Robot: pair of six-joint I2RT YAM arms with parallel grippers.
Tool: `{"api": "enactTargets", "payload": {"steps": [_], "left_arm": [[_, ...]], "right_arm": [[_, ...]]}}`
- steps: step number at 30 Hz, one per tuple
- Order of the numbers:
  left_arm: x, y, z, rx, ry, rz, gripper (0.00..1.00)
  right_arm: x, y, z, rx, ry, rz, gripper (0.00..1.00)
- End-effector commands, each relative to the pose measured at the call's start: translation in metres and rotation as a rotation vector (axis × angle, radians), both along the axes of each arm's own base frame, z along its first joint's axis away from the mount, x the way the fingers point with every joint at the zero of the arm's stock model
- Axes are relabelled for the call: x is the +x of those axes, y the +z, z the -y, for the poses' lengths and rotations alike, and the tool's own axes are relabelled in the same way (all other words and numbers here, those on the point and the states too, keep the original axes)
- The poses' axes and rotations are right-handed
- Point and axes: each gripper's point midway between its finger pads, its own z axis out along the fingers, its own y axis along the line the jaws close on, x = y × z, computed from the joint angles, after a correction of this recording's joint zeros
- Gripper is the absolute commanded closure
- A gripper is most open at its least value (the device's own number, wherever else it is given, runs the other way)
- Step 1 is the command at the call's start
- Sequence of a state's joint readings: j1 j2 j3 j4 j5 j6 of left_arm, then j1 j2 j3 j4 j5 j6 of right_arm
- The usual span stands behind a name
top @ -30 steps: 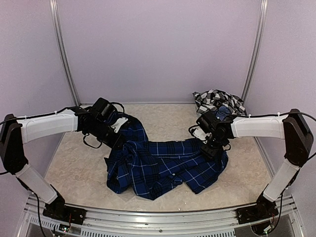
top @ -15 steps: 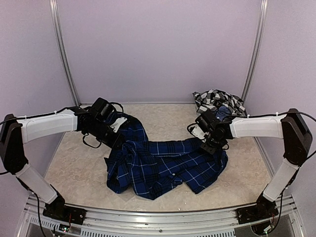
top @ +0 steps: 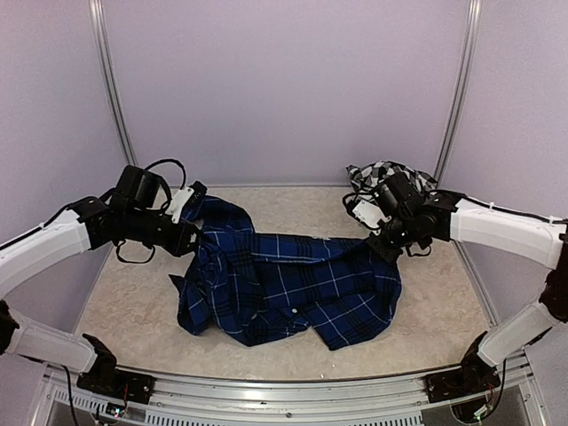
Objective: Fold and stack the long sleeve shirts
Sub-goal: Flatten out the crumpled shirt at the center of the board.
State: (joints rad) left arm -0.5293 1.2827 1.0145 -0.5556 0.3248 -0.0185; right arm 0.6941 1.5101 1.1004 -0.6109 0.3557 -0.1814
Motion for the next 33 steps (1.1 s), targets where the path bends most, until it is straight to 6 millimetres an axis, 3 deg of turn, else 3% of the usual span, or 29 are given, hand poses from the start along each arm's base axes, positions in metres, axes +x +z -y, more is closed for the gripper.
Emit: {"api": "enactTargets", "payload": {"steps": [1,2,7,14,17,23,29,33], "left_arm": [[-0.017,0.094,0.0,-0.19,0.012,0.274,1.0],[-0.027,0.111,-0.002,-0.217,0.002,0.322,1.0],[-0.057,0.16,-0.004,-0.268,-0.044,0.442,1.0],[-0.084,0.223,-0.017,-0.341,-0.067,0.551,1.0],[-0.105,0.245,-0.016,-0.381,-0.124,0.563,1.0],[-0.143,0.268,-0.02,-0.469,-0.19,0.541,1.0],[-0.185,0.325,-0.056,-0.62,-0.191,0.625,1.0],[-0.196,0.337,-0.062,-0.626,-0.213,0.627,1.0]], "right_arm": [[-0.034,0.111,-0.031,0.327,0.1,0.097,1.0],[-0.043,0.128,-0.034,0.373,0.129,0.1,1.0],[-0.086,0.213,-0.038,0.576,0.252,0.138,1.0],[-0.127,0.284,-0.021,0.718,0.321,0.178,1.0],[-0.145,0.298,-0.018,0.763,0.357,0.147,1.0],[-0.175,0.303,-0.015,0.808,0.422,0.063,1.0],[-0.215,0.36,0.002,0.947,0.512,0.117,1.0],[-0.224,0.371,0.007,0.976,0.528,0.119,1.0]]}}
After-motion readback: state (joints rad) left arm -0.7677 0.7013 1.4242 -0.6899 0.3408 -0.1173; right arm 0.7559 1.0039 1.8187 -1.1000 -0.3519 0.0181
